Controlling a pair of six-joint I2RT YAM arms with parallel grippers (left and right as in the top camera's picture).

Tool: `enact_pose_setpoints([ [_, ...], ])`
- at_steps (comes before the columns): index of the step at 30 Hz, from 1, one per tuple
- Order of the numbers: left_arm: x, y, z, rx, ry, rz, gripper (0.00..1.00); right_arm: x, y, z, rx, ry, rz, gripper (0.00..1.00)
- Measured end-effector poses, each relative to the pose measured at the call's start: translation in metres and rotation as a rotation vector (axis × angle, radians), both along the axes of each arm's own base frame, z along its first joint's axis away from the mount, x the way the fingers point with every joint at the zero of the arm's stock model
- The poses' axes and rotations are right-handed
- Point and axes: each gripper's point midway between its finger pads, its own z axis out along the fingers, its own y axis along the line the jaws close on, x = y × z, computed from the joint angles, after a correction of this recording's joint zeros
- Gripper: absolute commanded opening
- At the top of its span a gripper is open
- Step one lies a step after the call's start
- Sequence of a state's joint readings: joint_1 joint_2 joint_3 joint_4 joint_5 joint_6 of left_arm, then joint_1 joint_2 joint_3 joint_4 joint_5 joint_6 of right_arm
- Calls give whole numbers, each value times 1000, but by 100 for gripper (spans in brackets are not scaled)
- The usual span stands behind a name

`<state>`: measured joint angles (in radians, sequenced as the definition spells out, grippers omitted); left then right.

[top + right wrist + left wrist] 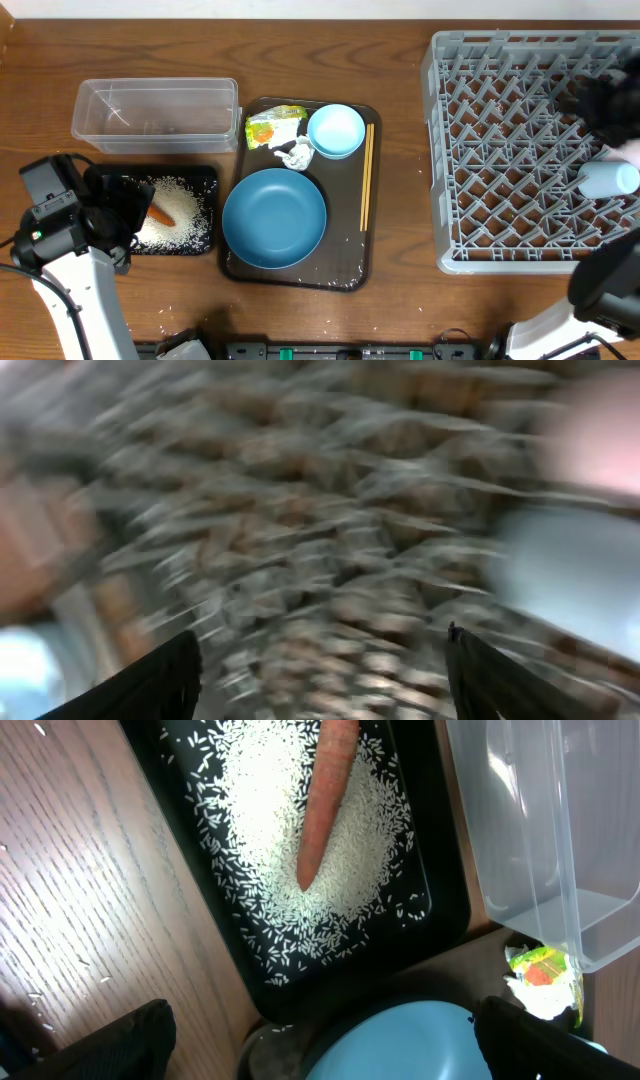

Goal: Sort waste into correct bins and load items into the dishwasher rack

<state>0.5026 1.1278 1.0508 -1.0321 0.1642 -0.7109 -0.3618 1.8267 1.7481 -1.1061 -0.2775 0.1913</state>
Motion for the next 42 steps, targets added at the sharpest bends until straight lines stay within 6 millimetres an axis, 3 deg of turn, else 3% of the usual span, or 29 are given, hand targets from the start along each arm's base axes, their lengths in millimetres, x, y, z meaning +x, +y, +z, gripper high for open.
enact_pose_setpoints([
  [4, 0, 0, 0, 0, 0, 0, 97, 26, 98, 9, 31, -82, 270, 78],
  [5, 0, 0, 0, 0, 0, 0, 97, 32, 131, 12, 33, -113, 351, 81],
  [10, 0, 0, 0, 0, -1, 0, 97, 38, 256, 14, 1, -207, 610, 95],
  [11, 0, 0, 0, 0, 0, 0, 97, 37, 281, 10, -20, -223, 651, 99],
  [14, 0, 0, 0, 0, 0, 0, 97, 31, 341, -14, -80, -224, 743, 99],
  [17, 0, 0, 0, 0, 0, 0, 97, 21, 376, -56, -147, -165, 790, 97],
  [22, 0, 0, 0, 0, 0, 0, 98, 12, 398, -126, -221, -61, 826, 91],
  [26, 0, 0, 0, 0, 0, 0, 97, 7, 397, -154, -265, -7, 841, 77],
  [33, 0, 0, 0, 0, 0, 0, 97, 3, 391, -159, -304, 16, 859, 53],
  [35, 0, 0, 0, 0, 0, 0, 97, 2, 389, -160, -314, 23, 867, 42],
  [39, 0, 0, 0, 0, 0, 0, 97, -2, 385, -161, -324, 43, 876, 8],
  [42, 0, 0, 0, 0, 0, 0, 97, -1, 388, -156, -334, 33, 891, 1],
])
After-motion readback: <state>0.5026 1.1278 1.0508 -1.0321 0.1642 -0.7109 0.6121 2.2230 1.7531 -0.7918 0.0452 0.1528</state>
